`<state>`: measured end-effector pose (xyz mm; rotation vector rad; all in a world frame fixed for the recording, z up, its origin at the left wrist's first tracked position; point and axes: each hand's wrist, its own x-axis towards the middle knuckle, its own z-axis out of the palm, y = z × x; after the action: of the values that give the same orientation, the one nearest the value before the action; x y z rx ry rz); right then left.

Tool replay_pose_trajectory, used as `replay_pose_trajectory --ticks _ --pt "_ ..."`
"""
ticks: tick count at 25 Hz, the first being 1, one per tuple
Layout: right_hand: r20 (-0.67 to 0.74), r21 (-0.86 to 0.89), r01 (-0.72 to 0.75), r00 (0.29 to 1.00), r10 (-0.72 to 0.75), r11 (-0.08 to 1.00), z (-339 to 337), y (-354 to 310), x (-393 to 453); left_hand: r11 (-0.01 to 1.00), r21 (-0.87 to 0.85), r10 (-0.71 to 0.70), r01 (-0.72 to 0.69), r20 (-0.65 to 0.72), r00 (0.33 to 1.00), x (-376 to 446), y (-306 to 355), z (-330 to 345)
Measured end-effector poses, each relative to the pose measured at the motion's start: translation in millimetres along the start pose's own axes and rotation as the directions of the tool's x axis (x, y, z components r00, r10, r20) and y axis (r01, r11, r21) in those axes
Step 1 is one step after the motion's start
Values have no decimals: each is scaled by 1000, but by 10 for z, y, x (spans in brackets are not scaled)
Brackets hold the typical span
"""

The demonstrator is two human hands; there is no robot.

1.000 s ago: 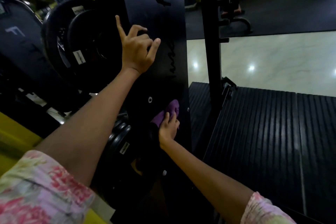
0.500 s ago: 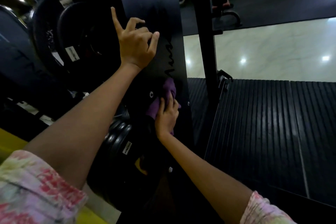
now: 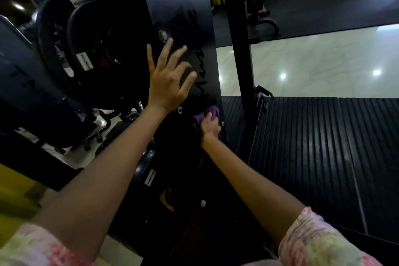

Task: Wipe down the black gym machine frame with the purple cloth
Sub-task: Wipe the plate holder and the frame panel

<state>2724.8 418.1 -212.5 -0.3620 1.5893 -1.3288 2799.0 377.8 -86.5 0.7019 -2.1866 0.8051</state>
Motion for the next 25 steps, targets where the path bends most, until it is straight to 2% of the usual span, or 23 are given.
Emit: replay_pose_trajectory --ticks 3,6,7,8,9,11,13,14,16,18,21,23,25 --pt "3 -96 263 965 -264 960 23 -486 181 994 27 106 -110 103 989 -527 193 141" --pt "-27 -116 475 876 -481 872 77 -223 394 991 79 108 -110 34 994 -672 225 261" --pt "-37 -100 494 866 -499 864 76 -3 514 992 82 97 -96 -8 995 -676 218 282" --pt "-41 -92 454 888 -459 886 54 225 652 993 77 90 -88 -34 995 -682 215 294" --pt "-39 -89 343 937 -347 935 19 455 795 994 63 89 -86 -49 995 -692 216 300" --pt "-25 -62 33 999 -35 997 -39 855 978 995 36 96 -94 -64 993 -710 219 307" --pt "-30 -15 -150 988 150 989 -45 1081 1046 994 35 105 -102 -82 991 -703 207 306" --pt "-42 15 -153 987 153 988 -31 1052 1063 994 39 107 -104 -90 990 -693 198 306" --pt "-62 21 -27 998 28 999 -19 757 1099 993 34 113 -110 -103 988 -704 188 320" --pt "-50 -10 181 982 -181 983 2 324 1136 993 29 115 -112 -106 988 -704 194 337" --pt "-20 -28 450 892 -451 892 3 -232 1220 994 32 105 -102 -110 988 -715 196 341" --pt "-5 -47 519 854 -520 853 -29 -217 1377 994 20 108 -106 -118 987 -721 194 352" --pt "-13 -64 462 886 -464 884 -52 86 1595 994 12 107 -106 -122 987 -727 189 357"
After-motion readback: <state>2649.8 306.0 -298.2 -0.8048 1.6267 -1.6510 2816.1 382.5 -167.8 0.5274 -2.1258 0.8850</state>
